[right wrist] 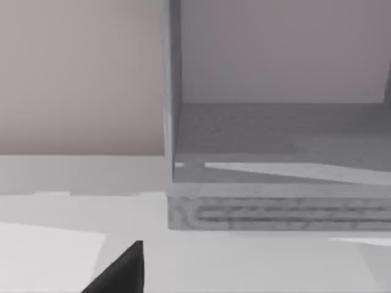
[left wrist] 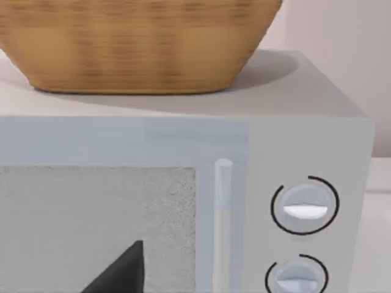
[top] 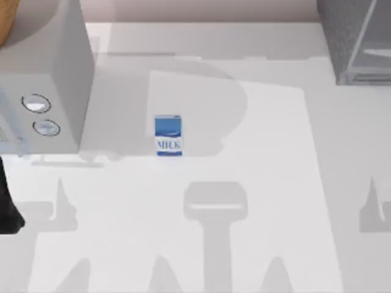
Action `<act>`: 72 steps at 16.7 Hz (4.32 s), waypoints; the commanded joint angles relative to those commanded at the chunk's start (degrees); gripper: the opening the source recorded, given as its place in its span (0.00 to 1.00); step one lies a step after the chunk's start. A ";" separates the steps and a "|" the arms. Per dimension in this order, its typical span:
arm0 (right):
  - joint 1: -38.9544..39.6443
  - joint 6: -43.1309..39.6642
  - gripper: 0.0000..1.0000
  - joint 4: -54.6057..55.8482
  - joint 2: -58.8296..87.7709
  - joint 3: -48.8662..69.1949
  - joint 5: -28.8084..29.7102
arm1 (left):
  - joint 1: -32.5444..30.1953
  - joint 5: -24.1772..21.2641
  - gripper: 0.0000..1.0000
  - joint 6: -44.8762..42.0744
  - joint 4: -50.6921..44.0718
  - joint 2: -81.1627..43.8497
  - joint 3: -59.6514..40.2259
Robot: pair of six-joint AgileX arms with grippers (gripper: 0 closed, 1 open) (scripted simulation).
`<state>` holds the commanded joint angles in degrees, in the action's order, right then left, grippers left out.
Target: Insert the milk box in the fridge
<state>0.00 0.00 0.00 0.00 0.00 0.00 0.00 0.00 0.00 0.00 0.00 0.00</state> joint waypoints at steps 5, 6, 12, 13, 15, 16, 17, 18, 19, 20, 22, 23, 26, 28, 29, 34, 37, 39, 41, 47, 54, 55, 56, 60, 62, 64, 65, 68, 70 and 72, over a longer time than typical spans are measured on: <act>1.57 0.54 1.00 1.28 2.90 1.96 1.11 | 0.00 0.00 1.00 0.00 0.00 0.00 0.00; 2.58 0.87 1.00 2.08 4.87 3.22 1.89 | 0.00 0.00 1.00 0.00 0.00 0.00 0.00; 12.46 3.98 1.00 9.76 26.44 15.72 10.75 | 0.00 0.00 1.00 0.00 0.00 0.00 0.00; 14.56 4.65 1.00 11.36 31.37 18.38 12.79 | 0.00 0.00 1.00 0.00 0.00 0.00 0.00; 18.97 6.06 1.00 14.69 41.98 23.99 17.19 | 0.00 0.00 1.00 0.00 0.00 0.00 0.00; 21.27 6.81 1.00 16.41 47.59 26.91 19.52 | 0.00 0.00 1.00 0.00 0.00 0.00 0.00; 23.60 7.58 1.00 18.17 53.36 29.90 21.92 | 0.00 0.00 1.00 0.00 0.00 0.00 0.00; 25.98 8.37 1.00 19.95 59.29 32.95 24.38 | 0.00 0.00 1.00 0.00 0.00 0.00 0.00; 28.38 9.17 1.00 21.75 65.29 36.04 26.88 | 0.00 0.00 1.00 0.00 0.00 0.00 0.00; 30.78 9.98 1.00 23.55 71.35 39.15 29.39 | 0.00 0.00 1.00 0.00 0.00 0.00 0.00; 35.56 11.61 1.00 27.14 83.48 45.37 34.42 | 0.00 0.00 1.00 0.00 0.00 0.00 0.00; 37.91 12.42 1.00 28.90 89.47 48.43 36.90 | 0.00 0.00 1.00 0.00 0.00 0.00 0.00; 44.59 14.74 1.00 33.87 106.54 57.08 43.92 | 0.00 0.00 1.00 0.00 0.00 0.00 0.00; 48.58 16.15 1.00 36.84 116.77 62.25 48.13 | 0.00 0.00 1.00 0.00 0.00 0.00 0.00; 50.36 16.78 1.00 38.15 121.32 64.55 50.01 | 0.00 0.00 1.00 0.00 0.00 0.00 0.00; 56.73 19.01 1.00 42.84 137.50 72.81 56.76 | 0.00 0.00 1.00 0.00 0.00 0.00 0.00; 57.91 19.41 1.00 43.71 140.49 74.36 58.02 | 0.00 0.00 1.00 0.00 0.00 0.00 0.00; 57.91 19.41 1.00 43.71 140.49 74.36 58.02 | 0.00 0.00 1.00 0.00 0.00 0.00 0.00; 57.91 19.41 1.00 43.71 140.49 74.36 58.02 | 0.00 0.00 1.00 0.00 0.00 0.00 0.00; 55.41 17.72 1.00 43.69 143.38 78.70 55.74 | 0.00 0.00 1.00 0.00 0.00 0.00 0.00; 52.75 16.11 1.00 43.49 146.23 83.07 53.28 | 0.00 0.00 1.00 0.00 0.00 0.00 0.00; 52.75 16.11 1.00 43.49 146.23 83.07 53.28 | 0.00 0.00 1.00 0.00 0.00 0.00 0.00; 52.75 16.11 0.92 43.49 146.23 83.07 53.28 | 0.00 0.00 1.00 0.00 0.00 0.00 0.00; 52.75 16.11 0.62 43.49 146.23 83.07 53.28 | 0.00 0.00 1.00 0.00 0.00 0.00 0.00; 52.75 16.11 0.47 43.49 146.23 83.07 53.28 | 0.00 0.00 1.00 0.00 0.00 0.00 0.00; 52.75 16.11 0.32 43.49 146.23 83.07 53.28 | 0.00 0.00 1.00 0.00 0.00 0.00 0.00; 52.75 16.11 0.25 43.49 146.23 83.07 53.28 | 0.00 0.00 1.00 0.00 0.00 0.00 0.00; 52.75 16.11 0.02 43.49 146.23 83.07 53.28 | 0.00 0.00 1.00 0.00 0.00 0.00 0.00; 52.75 16.11 0.00 43.49 146.23 83.07 53.28 | 0.00 0.00 1.00 0.00 0.00 0.00 0.00; 52.75 16.11 0.00 43.49 146.23 83.07 53.28 | 0.00 0.00 1.00 0.00 0.00 0.00 0.00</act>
<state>52.75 16.11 43.49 146.23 83.07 53.28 0.00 0.00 0.00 0.00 0.00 0.00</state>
